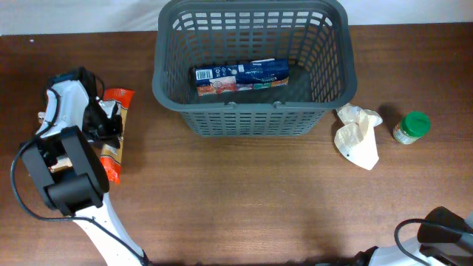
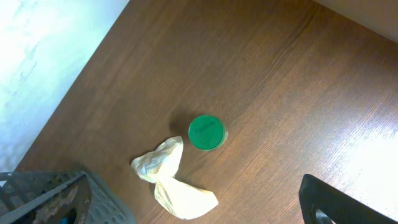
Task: Pack container
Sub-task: 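Grasp the orange spaghetti package with the left gripper and lift it, then place the spaghetti package into the basket beside the blue box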
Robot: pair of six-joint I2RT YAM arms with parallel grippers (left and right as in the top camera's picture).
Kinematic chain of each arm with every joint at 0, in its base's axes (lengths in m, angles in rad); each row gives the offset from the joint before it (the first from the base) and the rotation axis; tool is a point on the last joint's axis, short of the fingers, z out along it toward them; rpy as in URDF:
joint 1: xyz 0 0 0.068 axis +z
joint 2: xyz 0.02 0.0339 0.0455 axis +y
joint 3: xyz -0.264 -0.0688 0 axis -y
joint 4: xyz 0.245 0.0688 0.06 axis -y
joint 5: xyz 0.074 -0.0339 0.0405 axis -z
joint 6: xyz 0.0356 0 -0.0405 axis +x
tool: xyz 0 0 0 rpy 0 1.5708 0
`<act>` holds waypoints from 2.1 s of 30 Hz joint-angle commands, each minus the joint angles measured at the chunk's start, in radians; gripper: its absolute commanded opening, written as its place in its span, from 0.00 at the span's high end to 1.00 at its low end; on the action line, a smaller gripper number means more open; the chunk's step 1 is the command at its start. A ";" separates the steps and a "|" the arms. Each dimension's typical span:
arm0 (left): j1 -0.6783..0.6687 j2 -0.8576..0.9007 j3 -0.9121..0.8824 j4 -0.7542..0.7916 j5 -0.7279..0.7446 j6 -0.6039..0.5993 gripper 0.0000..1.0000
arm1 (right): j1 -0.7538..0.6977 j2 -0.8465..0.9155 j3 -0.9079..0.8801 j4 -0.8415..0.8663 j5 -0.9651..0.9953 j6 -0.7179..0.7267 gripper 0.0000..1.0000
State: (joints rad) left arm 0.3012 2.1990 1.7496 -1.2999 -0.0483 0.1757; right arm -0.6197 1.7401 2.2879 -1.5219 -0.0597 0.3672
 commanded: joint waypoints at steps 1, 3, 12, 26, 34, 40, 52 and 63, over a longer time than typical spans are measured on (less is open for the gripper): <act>-0.022 -0.025 0.207 -0.062 0.009 -0.005 0.98 | -0.002 0.009 0.009 -0.001 0.013 0.008 0.01; -0.042 -0.044 0.323 -0.095 0.008 -0.005 0.98 | -0.002 0.009 0.009 -0.001 0.012 0.008 0.01; -0.196 -0.126 0.915 -0.150 -0.023 0.252 0.98 | -0.002 0.009 0.009 -0.001 0.013 0.008 0.01; -0.657 -0.145 1.104 -0.115 -0.060 1.119 0.98 | -0.002 0.009 0.009 -0.001 0.013 0.008 0.01; -0.680 -0.043 0.853 -0.050 0.130 1.198 0.98 | -0.002 0.009 0.009 -0.001 0.013 0.008 0.01; -0.698 0.069 0.710 -0.001 0.139 1.059 0.98 | -0.002 0.009 0.009 -0.001 0.013 0.008 0.01; -0.713 0.169 0.674 -0.022 0.134 0.823 0.43 | -0.002 0.009 0.009 -0.001 0.013 0.008 0.01; -0.547 0.028 1.108 -0.239 0.156 0.282 0.01 | -0.002 0.009 0.009 -0.001 0.013 0.008 0.01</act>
State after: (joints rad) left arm -0.3386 2.3581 2.6949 -1.4693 0.0662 0.6426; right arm -0.6197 1.7401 2.2879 -1.5223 -0.0597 0.3668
